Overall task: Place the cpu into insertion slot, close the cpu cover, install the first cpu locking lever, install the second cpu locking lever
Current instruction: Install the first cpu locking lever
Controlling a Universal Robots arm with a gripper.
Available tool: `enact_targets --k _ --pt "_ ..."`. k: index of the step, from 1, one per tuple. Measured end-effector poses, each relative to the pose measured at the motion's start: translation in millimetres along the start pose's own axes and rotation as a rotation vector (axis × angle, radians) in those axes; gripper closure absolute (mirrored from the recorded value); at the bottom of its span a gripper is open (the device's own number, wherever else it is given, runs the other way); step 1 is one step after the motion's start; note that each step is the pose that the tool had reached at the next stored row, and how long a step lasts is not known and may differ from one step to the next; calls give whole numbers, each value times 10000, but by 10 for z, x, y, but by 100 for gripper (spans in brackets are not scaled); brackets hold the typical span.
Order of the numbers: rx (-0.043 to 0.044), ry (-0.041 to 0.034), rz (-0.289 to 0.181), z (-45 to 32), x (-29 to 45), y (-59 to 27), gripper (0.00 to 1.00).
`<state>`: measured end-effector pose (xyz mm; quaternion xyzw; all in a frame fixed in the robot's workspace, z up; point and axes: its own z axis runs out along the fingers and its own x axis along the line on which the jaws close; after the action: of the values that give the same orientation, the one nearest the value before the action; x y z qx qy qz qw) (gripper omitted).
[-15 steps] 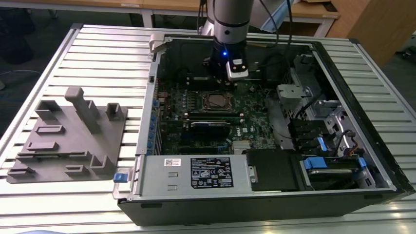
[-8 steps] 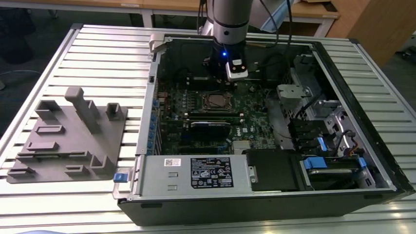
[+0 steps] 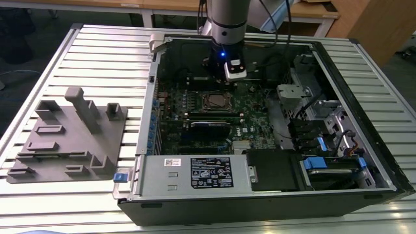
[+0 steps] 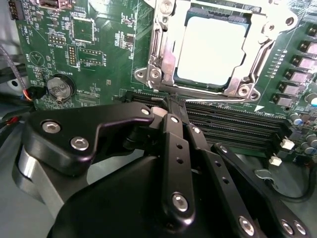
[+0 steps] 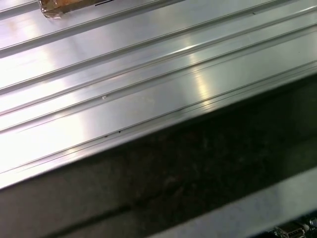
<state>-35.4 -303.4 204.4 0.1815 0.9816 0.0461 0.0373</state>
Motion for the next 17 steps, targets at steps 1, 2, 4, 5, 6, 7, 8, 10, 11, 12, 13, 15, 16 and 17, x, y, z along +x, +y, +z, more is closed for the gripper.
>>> enact_targets --k 1,2,4,5,6,7,8,10,11,12,13,15,16,17 --pt "-13 -6 1 0 4 -2 89" --pt "-30 -12 1 1 7 -4 89" --pt "-80 -22 2 3 11 -6 89" --pt "-107 -28 3 5 13 -7 89" --pt "-136 -34 4 6 15 -8 89" --pt "-172 -37 7 6 18 -9 89" --pt "-204 -42 7 7 20 -10 89" --pt "-249 -52 9 7 27 -13 89" --pt "-261 -61 9 7 30 -14 89" --pt "-270 -73 7 8 31 -15 89" --pt "-275 -88 6 9 32 -18 89" --pt "-290 -128 2 11 31 -22 89" --pt "-301 -155 0 14 31 -24 89" --pt "-312 -185 -2 17 31 -26 89"
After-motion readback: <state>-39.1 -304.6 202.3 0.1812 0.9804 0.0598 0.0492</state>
